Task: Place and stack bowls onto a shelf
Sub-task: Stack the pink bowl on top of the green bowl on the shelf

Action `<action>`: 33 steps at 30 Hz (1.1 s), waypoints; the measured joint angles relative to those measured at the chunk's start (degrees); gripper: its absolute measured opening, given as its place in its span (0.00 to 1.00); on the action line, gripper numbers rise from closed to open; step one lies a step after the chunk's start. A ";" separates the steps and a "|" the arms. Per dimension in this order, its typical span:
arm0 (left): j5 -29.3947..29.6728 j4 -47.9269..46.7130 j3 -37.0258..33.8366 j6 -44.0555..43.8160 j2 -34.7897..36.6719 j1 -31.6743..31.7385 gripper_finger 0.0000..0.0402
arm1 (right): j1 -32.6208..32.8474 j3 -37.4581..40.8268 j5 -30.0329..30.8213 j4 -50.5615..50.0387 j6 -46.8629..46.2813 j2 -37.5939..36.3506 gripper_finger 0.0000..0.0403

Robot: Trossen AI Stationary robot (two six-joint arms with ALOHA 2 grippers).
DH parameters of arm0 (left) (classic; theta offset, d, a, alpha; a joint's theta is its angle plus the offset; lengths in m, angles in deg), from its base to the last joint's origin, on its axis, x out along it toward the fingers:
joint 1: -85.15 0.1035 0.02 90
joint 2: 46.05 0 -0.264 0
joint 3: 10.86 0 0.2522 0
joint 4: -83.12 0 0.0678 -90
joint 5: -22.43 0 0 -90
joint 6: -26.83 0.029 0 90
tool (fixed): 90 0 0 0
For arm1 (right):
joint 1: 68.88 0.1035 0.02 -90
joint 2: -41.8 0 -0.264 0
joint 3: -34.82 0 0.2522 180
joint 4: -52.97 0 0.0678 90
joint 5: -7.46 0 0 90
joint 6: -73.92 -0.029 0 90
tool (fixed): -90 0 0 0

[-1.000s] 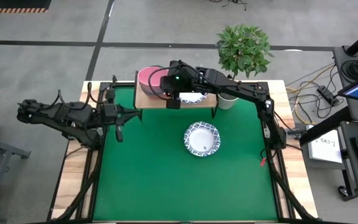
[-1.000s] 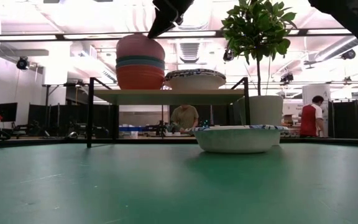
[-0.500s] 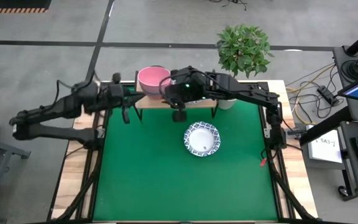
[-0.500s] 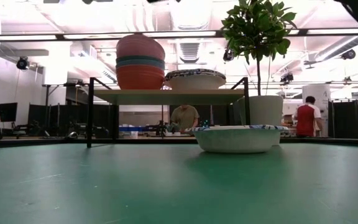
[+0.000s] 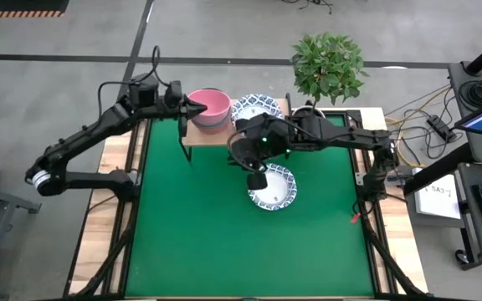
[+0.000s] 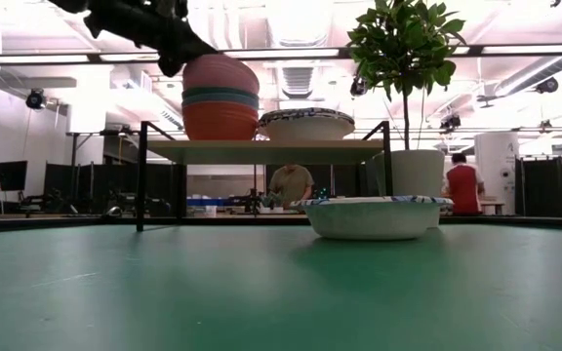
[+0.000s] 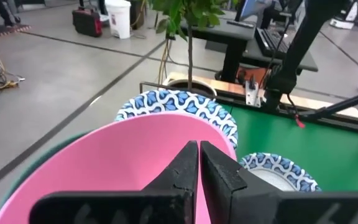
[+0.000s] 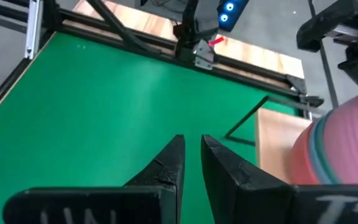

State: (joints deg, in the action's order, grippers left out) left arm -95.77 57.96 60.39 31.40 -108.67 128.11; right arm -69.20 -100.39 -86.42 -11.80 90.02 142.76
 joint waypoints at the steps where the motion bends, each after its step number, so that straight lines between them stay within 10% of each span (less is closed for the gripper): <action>1: -0.06 0.00 0.00 0.30 -0.23 0.00 0.00 | 0.25 1.65 0.28 0.63 -0.39 -0.84 0.11; 17: -0.16 -3.32 -0.09 0.62 -1.05 -3.15 0.00 | 0.46 33.48 1.08 26.83 -5.71 -16.26 0.11; 33: 2.76 -2.67 -0.31 -0.79 -4.32 -6.78 0.00 | 0.44 42.18 1.12 37.67 -6.07 -17.12 0.11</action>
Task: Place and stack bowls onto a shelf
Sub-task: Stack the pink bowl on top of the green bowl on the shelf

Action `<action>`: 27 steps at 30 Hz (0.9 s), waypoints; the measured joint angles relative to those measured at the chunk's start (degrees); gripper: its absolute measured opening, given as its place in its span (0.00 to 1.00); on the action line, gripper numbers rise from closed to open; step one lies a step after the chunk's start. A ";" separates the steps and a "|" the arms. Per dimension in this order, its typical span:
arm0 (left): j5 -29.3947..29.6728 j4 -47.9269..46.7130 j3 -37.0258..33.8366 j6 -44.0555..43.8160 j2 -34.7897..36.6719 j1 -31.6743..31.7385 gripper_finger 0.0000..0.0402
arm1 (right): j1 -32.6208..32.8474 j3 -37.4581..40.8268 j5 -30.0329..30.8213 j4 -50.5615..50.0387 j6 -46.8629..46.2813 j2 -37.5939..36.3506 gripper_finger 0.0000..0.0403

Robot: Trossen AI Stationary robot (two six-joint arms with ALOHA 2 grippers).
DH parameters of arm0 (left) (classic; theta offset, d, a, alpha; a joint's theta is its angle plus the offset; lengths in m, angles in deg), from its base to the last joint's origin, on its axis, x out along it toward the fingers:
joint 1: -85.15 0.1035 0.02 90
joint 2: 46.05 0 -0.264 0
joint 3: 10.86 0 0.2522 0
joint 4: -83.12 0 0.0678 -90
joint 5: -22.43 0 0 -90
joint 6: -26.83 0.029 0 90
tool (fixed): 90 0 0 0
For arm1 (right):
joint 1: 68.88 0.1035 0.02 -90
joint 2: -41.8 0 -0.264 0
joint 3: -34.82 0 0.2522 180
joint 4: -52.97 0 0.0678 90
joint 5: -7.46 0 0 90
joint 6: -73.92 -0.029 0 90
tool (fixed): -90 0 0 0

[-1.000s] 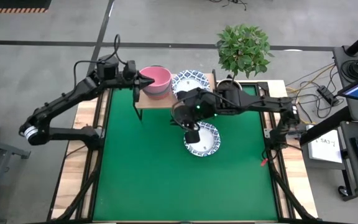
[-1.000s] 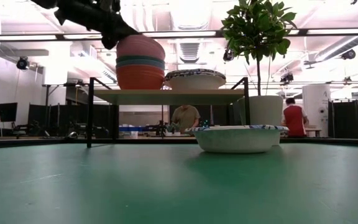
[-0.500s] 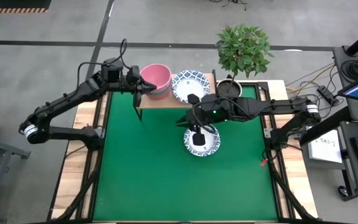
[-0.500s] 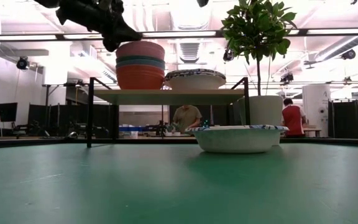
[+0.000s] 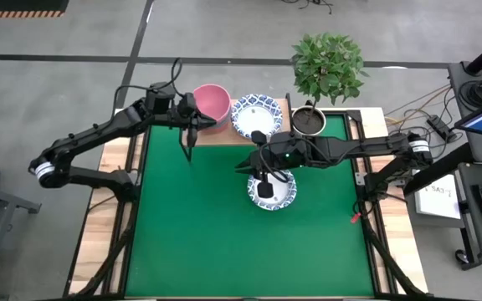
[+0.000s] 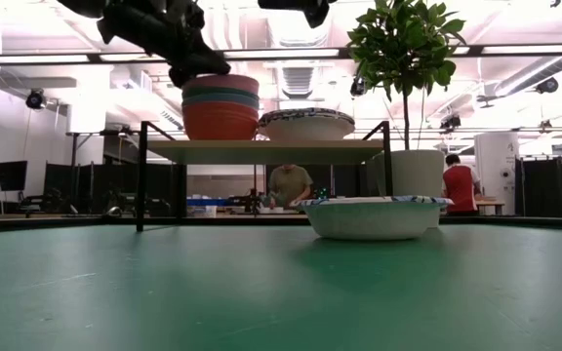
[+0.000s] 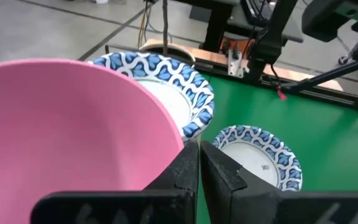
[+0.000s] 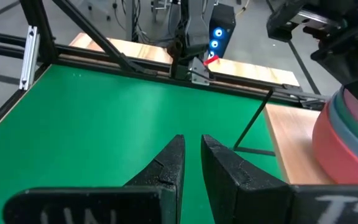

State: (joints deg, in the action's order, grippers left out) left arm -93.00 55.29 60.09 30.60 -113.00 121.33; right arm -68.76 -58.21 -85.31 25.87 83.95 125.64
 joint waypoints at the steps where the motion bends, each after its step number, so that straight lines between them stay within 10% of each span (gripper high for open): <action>1: -0.01 0.08 0.00 -0.04 -0.39 -0.02 0.00 | 0.00 0.21 0.02 0.15 -0.19 0.00 0.11; 16: 0.01 2.47 4.23 -0.21 0.04 -0.15 0.00 | -0.56 3.29 7.17 9.19 1.64 -0.04 0.11; 27: 10.03 -2.70 4.02 6.92 6.63 0.70 0.00 | -13.06 3.74 10.14 23.28 1.21 1.81 0.11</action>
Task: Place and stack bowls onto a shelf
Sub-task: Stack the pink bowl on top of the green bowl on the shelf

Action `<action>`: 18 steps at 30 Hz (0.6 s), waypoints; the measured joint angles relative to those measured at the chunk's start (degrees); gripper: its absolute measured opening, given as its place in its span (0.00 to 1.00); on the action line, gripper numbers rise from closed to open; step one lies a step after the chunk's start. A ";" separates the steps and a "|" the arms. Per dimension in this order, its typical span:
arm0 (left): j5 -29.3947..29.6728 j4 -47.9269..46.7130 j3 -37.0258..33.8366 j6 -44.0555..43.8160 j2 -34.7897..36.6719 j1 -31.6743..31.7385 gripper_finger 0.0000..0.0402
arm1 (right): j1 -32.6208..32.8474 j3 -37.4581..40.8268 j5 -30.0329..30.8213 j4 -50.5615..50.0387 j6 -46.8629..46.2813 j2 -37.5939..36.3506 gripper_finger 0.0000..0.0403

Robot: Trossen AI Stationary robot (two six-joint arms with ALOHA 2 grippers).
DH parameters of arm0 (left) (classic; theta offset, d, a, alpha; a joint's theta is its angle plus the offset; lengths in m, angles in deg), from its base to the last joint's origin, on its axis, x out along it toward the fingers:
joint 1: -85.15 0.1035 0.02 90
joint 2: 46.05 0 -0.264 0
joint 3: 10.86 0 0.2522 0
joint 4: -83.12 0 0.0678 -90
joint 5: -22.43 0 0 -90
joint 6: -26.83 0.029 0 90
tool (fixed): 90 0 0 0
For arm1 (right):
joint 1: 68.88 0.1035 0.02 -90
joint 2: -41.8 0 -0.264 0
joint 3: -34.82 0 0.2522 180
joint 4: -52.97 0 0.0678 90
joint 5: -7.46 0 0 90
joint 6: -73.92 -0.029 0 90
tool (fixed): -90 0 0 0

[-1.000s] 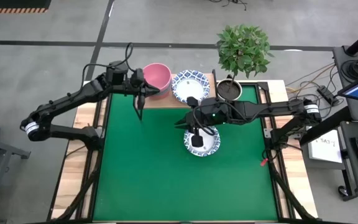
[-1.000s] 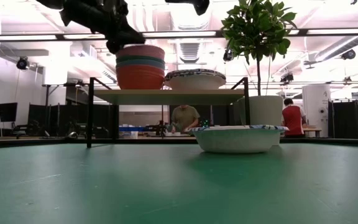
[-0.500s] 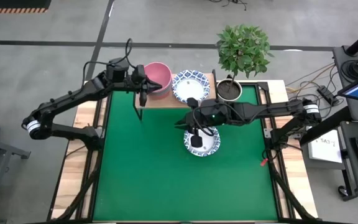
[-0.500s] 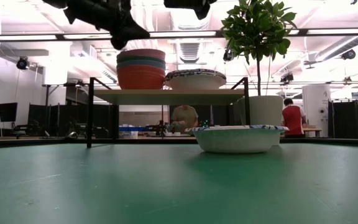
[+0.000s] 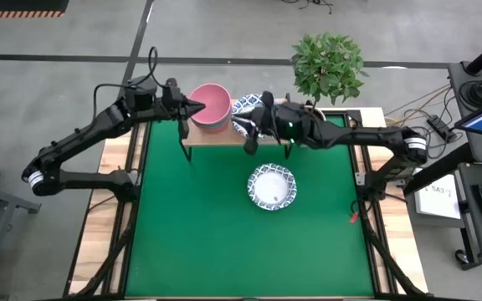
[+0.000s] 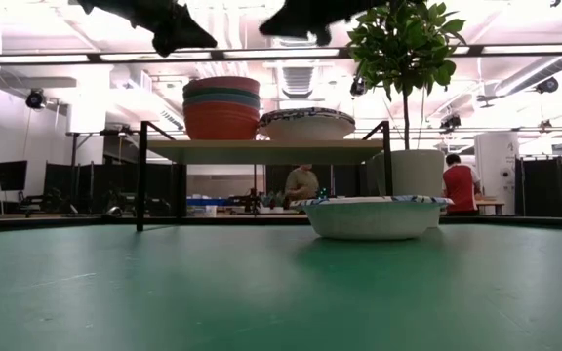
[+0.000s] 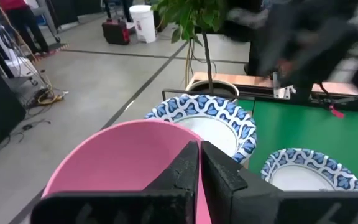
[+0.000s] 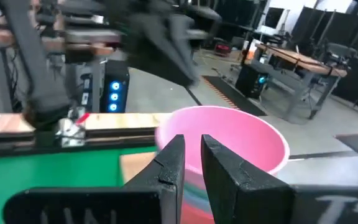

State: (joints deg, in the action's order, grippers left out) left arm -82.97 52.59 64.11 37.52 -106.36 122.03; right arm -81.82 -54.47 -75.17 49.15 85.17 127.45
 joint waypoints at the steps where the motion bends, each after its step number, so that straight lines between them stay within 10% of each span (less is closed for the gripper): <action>1: 0.02 -0.22 0.00 0.21 0.20 0.11 0.00 | -1.24 0.00 -1.52 1.07 -0.70 0.89 0.11; 18: 0.07 -5.84 -0.22 2.31 0.70 7.88 0.00 | -8.45 0.04 -2.88 5.83 -3.00 7.85 0.11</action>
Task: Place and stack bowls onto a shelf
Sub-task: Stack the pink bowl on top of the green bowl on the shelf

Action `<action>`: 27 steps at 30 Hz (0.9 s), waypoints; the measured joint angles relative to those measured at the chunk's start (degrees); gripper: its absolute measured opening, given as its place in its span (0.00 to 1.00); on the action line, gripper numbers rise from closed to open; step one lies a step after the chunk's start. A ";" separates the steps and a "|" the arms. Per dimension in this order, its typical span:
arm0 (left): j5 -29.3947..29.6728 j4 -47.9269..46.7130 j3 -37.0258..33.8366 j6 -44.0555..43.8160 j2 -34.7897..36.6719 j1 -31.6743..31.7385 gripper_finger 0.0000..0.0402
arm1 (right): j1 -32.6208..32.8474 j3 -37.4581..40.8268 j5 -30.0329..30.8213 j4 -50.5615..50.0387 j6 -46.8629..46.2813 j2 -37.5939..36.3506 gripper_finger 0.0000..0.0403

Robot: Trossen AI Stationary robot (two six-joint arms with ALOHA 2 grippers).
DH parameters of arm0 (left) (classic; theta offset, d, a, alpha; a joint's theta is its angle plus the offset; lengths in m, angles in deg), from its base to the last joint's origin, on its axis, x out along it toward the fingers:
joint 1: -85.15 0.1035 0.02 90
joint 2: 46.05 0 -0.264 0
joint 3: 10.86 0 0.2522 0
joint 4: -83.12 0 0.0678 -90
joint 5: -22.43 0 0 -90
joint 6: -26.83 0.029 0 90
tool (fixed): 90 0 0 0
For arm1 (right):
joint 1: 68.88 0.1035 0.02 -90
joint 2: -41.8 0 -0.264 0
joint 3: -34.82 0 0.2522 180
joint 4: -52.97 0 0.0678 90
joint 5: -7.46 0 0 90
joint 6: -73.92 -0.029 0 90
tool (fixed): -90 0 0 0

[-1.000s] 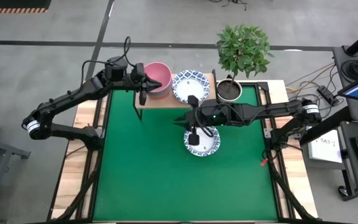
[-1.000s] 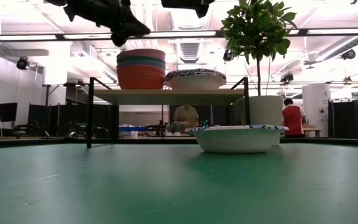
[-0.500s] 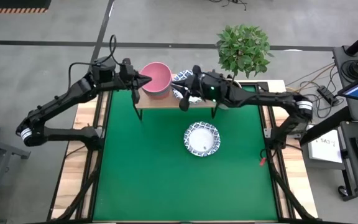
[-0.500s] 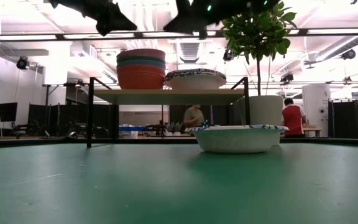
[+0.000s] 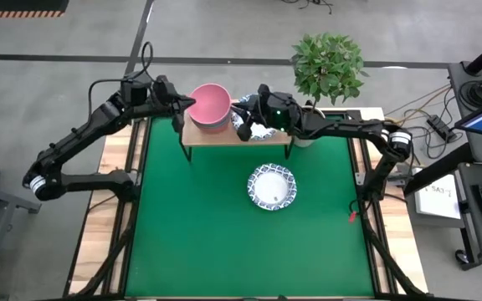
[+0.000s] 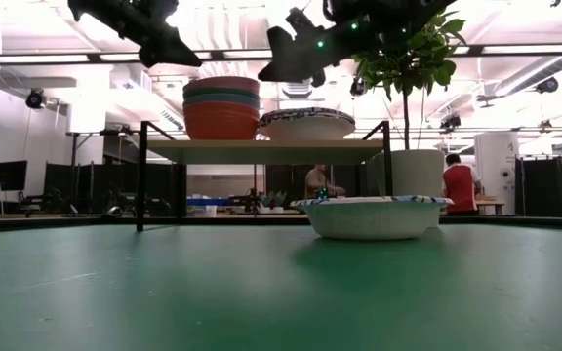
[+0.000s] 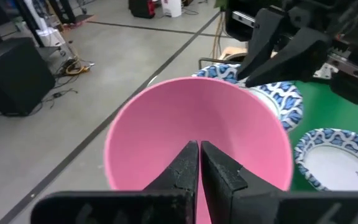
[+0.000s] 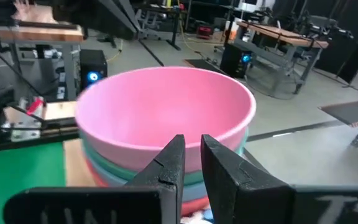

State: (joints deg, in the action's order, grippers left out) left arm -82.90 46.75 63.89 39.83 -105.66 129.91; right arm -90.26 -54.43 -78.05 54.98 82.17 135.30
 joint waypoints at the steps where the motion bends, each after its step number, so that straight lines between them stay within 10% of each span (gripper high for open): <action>1: 0.01 0.00 -0.02 0.00 0.00 0.42 0.00 | -0.14 0.00 0.04 -0.04 0.21 0.16 0.11; 27: -0.18 -1.06 -0.07 -1.48 -0.02 1.48 0.00 | -0.63 -1.73 0.15 4.16 0.97 2.41 0.11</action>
State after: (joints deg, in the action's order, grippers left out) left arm -83.08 45.69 63.83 38.35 -105.69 131.39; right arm -90.90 -56.16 -77.90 59.15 83.14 137.71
